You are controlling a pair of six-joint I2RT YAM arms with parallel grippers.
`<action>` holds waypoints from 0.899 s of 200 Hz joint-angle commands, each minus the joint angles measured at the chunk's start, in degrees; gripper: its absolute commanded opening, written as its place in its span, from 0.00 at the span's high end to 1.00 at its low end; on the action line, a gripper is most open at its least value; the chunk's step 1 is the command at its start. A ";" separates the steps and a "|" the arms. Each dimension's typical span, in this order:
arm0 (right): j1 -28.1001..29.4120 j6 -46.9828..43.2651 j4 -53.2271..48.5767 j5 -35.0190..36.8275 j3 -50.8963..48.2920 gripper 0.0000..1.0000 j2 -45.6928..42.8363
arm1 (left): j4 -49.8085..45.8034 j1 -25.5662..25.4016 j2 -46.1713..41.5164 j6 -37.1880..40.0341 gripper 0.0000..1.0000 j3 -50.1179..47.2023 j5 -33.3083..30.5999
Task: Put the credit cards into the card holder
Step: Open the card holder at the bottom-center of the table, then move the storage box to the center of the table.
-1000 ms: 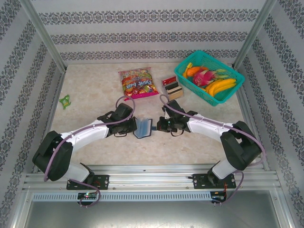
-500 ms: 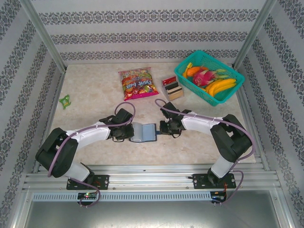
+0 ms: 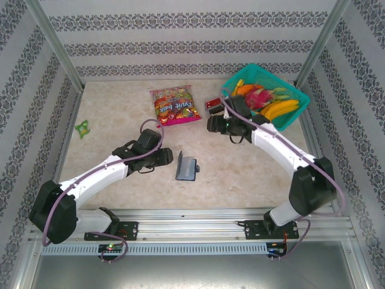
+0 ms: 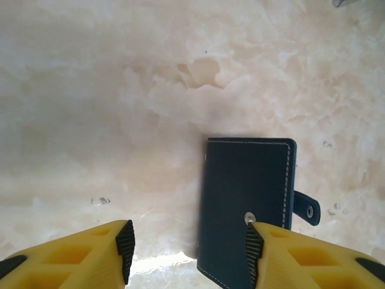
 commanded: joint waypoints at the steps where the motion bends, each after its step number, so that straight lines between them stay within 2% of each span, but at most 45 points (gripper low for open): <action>1: -1.36 -5.08 -3.62 0.58 8.05 0.35 8.71 | -2.57 1.28 -1.04 1.52 0.40 1.06 -1.43; 49: -2.68 -6.75 -11.72 3.53 28.40 0.37 25.93 | -2.07 2.17 -3.12 -0.05 0.38 -0.26 -1.34; 73: -3.06 -7.18 -13.41 3.04 33.23 0.38 31.27 | -2.65 2.90 -4.61 -0.60 0.37 -1.25 -2.01; 145: -3.91 -7.71 -13.28 2.18 33.61 0.39 37.07 | -3.29 4.02 -5.25 -0.07 0.36 -1.45 -2.03; 180: -3.05 -6.90 -13.12 1.00 30.53 0.42 36.15 | -3.47 4.03 -5.23 -0.16 0.36 -1.68 -2.38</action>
